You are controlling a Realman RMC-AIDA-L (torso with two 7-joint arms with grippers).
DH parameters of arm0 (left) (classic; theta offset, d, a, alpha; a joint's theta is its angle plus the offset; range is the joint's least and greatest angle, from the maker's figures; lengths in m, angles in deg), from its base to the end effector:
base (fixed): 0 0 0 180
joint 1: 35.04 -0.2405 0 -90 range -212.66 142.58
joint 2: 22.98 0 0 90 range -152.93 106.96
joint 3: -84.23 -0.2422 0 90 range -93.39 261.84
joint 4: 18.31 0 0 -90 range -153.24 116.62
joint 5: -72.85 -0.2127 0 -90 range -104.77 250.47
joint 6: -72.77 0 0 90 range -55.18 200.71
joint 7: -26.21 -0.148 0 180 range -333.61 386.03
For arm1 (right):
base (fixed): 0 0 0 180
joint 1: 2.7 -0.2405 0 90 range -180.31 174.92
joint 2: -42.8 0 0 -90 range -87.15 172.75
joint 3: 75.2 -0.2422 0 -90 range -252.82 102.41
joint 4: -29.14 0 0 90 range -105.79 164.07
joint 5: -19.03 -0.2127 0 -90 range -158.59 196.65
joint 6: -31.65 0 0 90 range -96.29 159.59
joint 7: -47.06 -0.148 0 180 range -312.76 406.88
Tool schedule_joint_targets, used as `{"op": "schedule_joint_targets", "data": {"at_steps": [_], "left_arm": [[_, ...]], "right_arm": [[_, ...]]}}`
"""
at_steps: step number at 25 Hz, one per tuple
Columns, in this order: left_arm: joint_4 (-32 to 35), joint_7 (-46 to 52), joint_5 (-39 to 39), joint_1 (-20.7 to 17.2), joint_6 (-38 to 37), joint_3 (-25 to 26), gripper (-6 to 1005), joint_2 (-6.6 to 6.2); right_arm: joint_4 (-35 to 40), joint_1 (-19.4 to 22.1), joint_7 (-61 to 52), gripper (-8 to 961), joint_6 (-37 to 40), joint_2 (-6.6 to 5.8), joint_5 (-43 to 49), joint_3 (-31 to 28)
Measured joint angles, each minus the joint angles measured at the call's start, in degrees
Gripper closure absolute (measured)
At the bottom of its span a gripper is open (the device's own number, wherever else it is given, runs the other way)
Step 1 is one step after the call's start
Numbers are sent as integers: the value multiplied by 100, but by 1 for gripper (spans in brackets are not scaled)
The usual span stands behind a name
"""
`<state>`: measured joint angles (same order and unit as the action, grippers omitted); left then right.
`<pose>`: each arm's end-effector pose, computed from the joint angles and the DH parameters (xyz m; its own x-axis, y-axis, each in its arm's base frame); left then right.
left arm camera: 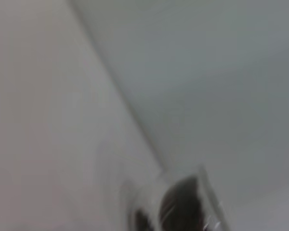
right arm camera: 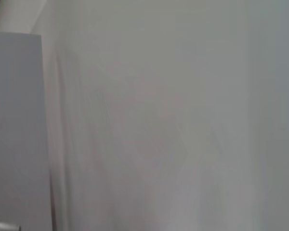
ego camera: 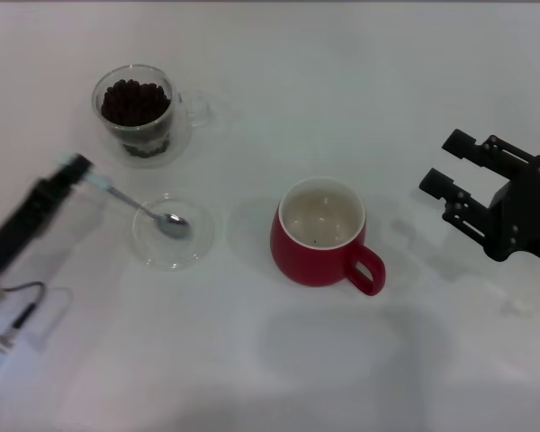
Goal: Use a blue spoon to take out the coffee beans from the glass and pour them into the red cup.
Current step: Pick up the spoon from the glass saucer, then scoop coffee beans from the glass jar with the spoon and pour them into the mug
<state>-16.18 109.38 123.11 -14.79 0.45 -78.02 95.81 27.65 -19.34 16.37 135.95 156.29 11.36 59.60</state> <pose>-0.3339 0.2656 -0.0527 -0.2011 0.5050 0.8394 0.9492 -0.1111 0.2943 0.3072 0.2077 -0.0041 0.5840 0.0136 -0.8116 -0.4961 -0.7854 -0.3701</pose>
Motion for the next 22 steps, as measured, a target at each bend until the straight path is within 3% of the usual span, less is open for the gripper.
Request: {"op": "schedule_joint_targets", "data": {"at_steps": [6,10,16,22], "left_arm": [[-1026,17,247,137,-1368,-1,875,-32],[-1370,101,262,325,-1704,-19,875,-93],[-1815,873,153,887,-1655,-64,875,-407],[-2251,1647,-156,1513,-1226,-71,874,-566]], "right_arm": [[1,-41,17,408,-8,28,4,5],[7,-58,23,408,-9,32,6,2],[9,-96,27,408,1,40,-11,1],[19,-118,29,408,51,7,-59,-4]]}}
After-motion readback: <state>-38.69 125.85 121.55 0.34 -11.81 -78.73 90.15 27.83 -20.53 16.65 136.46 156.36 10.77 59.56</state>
